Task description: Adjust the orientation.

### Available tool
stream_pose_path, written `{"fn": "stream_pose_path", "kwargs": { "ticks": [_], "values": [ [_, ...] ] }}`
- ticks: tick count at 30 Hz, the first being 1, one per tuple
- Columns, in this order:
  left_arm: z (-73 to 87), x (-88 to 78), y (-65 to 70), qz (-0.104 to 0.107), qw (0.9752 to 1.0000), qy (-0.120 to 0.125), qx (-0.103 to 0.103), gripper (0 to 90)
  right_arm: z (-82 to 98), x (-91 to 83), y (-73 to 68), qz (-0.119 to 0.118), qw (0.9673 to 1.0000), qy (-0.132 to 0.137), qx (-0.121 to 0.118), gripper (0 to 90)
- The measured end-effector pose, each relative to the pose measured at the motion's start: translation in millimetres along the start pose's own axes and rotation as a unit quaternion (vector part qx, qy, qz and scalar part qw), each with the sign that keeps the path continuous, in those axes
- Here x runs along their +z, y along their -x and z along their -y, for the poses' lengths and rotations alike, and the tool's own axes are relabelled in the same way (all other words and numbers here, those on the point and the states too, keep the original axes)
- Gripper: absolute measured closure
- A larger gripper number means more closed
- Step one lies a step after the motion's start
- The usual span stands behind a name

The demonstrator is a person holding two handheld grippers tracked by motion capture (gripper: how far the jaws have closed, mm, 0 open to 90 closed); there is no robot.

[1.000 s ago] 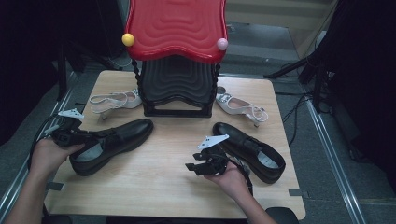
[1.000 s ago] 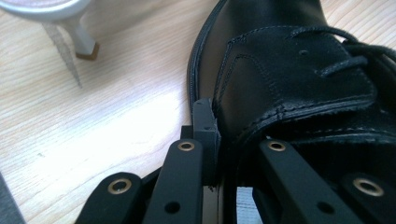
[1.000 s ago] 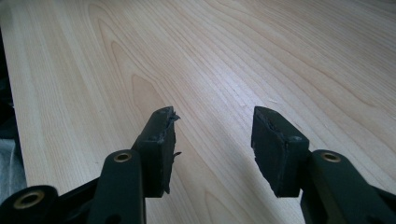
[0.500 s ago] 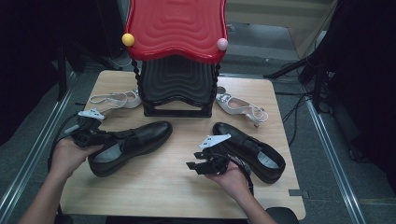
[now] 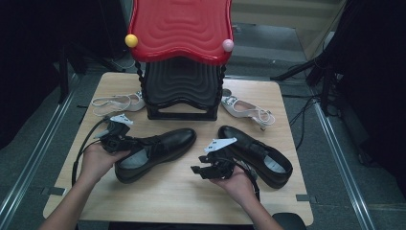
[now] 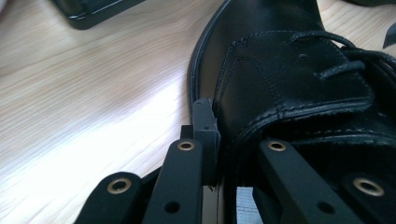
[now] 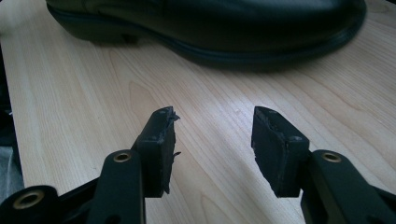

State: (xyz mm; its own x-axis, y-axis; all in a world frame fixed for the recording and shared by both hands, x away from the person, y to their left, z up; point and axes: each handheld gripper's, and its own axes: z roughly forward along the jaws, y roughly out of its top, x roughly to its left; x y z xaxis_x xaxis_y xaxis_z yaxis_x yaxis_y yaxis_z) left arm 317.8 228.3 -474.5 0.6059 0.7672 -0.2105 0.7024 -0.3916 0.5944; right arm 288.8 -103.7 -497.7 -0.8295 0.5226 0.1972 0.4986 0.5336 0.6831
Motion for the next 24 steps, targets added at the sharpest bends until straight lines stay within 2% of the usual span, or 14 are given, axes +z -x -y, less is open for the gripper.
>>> {"fn": "stream_pose_path", "kwargs": {
  "ticks": [4,8,17,19,23,24],
  "values": [
    [-5.7,12.0,15.4,-0.005,1.0000,0.003,0.003,83.6,-0.1,-0.9,-0.4,0.001,1.0000,0.004,-0.002,50.4],
    [-5.8,21.8,22.9,-0.006,0.9999,0.005,-0.008,83.6,-0.1,-1.0,-0.6,0.001,1.0000,0.004,-0.002,50.4],
    [0.8,25.3,19.0,0.018,0.9994,0.012,-0.028,77.7,-0.8,-0.2,0.6,0.005,1.0000,0.004,-0.001,50.7],
    [0.9,25.3,19.0,0.017,0.9995,0.006,-0.024,74.9,-1.1,0.1,0.4,0.006,1.0000,0.004,-0.002,50.7],
    [-0.2,24.0,15.2,0.031,0.9991,-0.010,-0.028,67.4,-1.5,-0.2,0.1,0.006,1.0000,0.005,-0.002,50.9],
    [-0.7,22.3,14.1,0.027,0.9991,-0.015,-0.029,66.1,-1.5,-0.3,0.1,0.007,1.0000,0.005,-0.002,50.9]
  ]
}}
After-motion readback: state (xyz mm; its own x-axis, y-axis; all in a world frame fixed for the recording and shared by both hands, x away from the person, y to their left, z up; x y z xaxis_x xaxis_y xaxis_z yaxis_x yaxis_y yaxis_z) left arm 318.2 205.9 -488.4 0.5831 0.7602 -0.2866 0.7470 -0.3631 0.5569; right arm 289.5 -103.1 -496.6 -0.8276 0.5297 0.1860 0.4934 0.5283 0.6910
